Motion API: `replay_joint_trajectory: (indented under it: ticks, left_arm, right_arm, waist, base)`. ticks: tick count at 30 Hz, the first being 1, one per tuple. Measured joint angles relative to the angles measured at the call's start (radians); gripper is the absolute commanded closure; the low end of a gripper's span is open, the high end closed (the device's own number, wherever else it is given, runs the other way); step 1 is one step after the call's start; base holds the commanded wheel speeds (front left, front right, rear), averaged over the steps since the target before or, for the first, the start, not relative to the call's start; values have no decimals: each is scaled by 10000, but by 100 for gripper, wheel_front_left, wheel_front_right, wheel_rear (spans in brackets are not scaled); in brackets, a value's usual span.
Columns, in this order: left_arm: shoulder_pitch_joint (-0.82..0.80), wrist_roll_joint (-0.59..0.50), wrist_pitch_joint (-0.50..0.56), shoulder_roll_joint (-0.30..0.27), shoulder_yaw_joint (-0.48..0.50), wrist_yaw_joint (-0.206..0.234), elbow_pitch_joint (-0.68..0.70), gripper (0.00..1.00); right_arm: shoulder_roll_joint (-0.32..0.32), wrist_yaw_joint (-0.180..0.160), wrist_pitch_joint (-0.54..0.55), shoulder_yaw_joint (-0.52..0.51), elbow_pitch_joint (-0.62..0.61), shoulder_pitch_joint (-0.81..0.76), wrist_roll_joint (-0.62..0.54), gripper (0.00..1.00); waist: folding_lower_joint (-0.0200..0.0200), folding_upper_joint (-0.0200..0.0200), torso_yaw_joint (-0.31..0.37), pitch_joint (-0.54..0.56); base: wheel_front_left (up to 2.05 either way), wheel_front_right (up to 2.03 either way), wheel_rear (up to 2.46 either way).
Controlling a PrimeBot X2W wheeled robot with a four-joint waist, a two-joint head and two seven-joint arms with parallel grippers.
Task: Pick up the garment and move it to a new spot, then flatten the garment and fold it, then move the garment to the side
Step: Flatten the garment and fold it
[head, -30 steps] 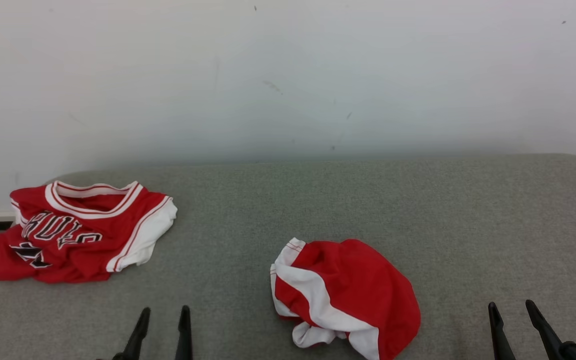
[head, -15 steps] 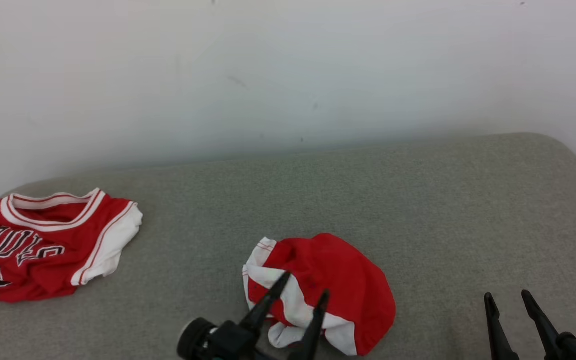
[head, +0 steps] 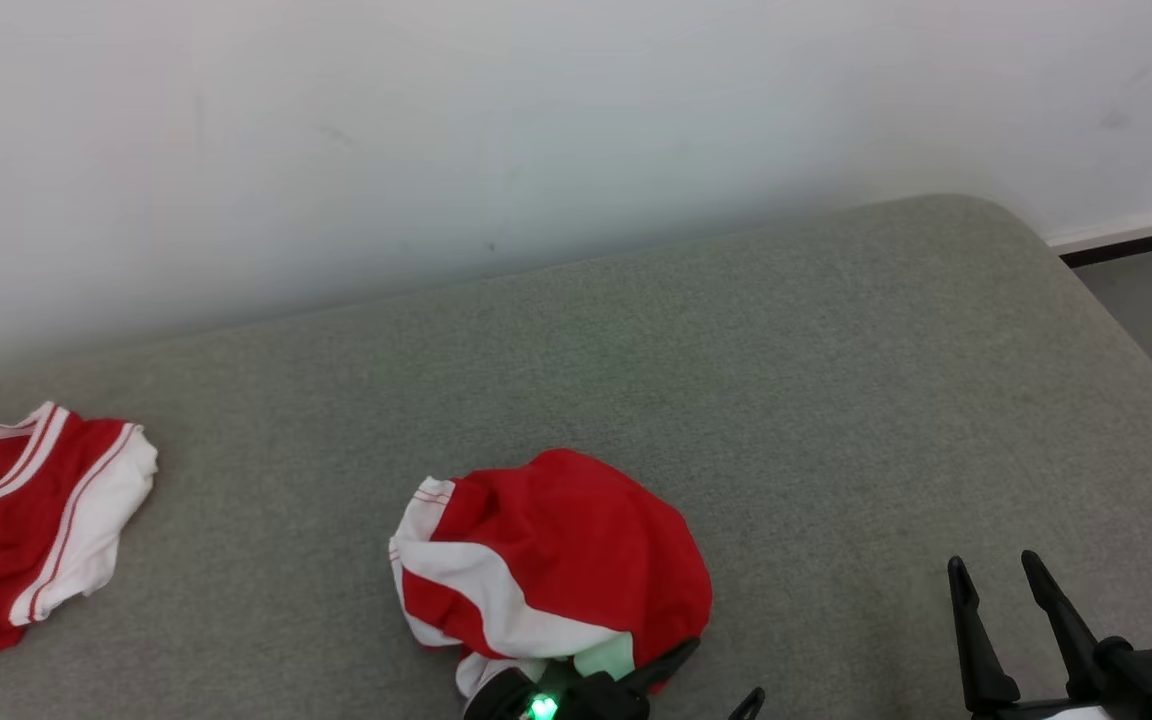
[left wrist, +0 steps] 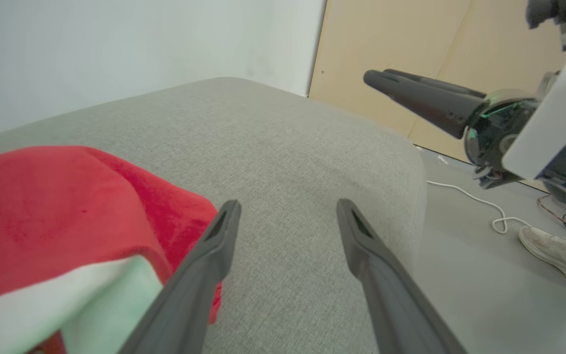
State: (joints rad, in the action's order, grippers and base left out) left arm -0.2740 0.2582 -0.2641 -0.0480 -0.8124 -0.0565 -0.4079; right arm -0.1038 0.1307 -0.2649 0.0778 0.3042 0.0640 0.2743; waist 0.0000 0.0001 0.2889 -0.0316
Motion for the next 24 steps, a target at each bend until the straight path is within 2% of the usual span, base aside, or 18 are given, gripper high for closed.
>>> replay_joint_trajectory:
  ticks: [9,15,16,17,18,19,24]
  left_arm:
    - [-1093,81,-2,4,-161,1110,-2211,0]
    - [-1686,401,-15,13,-353,1471,-3379,0]
    - [-1780,468,-19,21,-389,1511,-3515,5]
    - [-1844,577,-23,35,-412,1511,-3636,54]
    - [-1883,729,-25,42,-426,1511,-3684,84]
    - [-1929,836,-25,40,-441,1501,-3670,100]
    - [-1923,1682,-2,-12,-370,1421,-3039,100]
  right_arm:
    - [33,0,0,6,-59,183,96,0]
    - [59,0,0,-50,-136,380,109,0]
    - [61,0,0,-63,-136,380,109,0]
    - [63,0,0,-63,-134,381,109,0]
    - [65,0,0,-63,-127,381,109,0]
    - [63,0,0,-58,-115,381,107,0]
    - [65,0,0,33,-8,360,92,0]
  waist:
    - [0,0,636,-809]
    - [0,0,828,-1261]
    - [0,0,831,-1300]
    - [0,0,819,-1315]
    - [0,0,797,-1313]
    - [0,0,769,-1300]
    - [0,0,607,-1029]
  base:
    - [0,0,0]
    - [0,0,0]
    - [0,0,0]
    - [0,0,0]
    - [0,0,0]
    - [0,0,0]
    - [0,0,0]
